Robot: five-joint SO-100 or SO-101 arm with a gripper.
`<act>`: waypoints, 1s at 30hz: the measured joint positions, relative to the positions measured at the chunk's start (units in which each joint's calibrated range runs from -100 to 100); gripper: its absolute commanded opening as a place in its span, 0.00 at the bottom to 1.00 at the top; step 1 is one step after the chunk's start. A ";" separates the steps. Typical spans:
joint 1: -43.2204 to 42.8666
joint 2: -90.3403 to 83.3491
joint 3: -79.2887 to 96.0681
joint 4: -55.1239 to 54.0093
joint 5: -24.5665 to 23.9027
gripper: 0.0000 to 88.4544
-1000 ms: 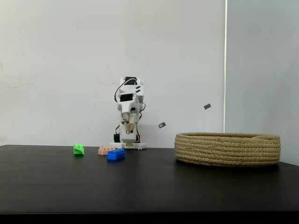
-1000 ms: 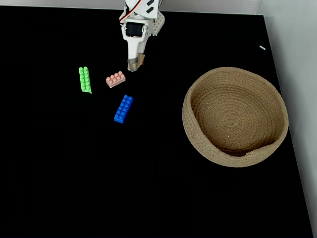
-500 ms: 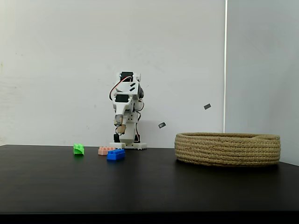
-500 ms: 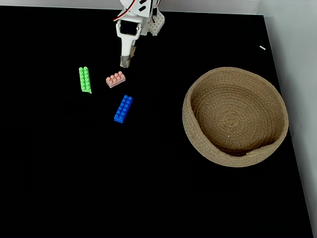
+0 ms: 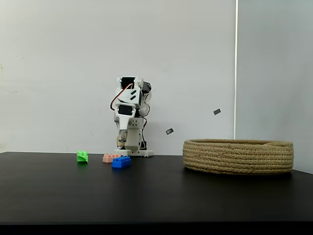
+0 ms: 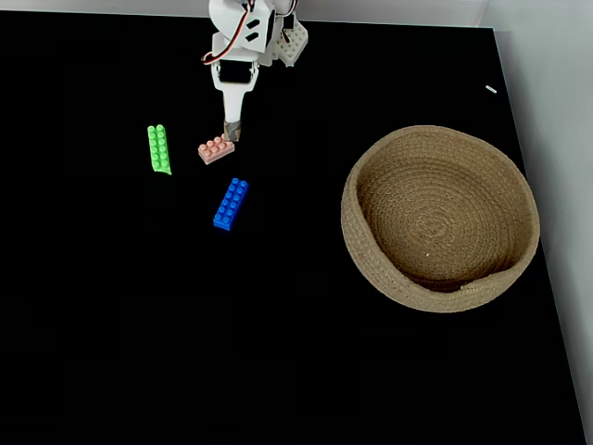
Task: Place the lego blocks in the tray
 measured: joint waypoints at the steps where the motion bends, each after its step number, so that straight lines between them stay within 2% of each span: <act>1: 0.16 1.10 0.00 -0.57 0.34 0.29; 30: 5.05 26.04 -5.74 -14.94 6.06 0.30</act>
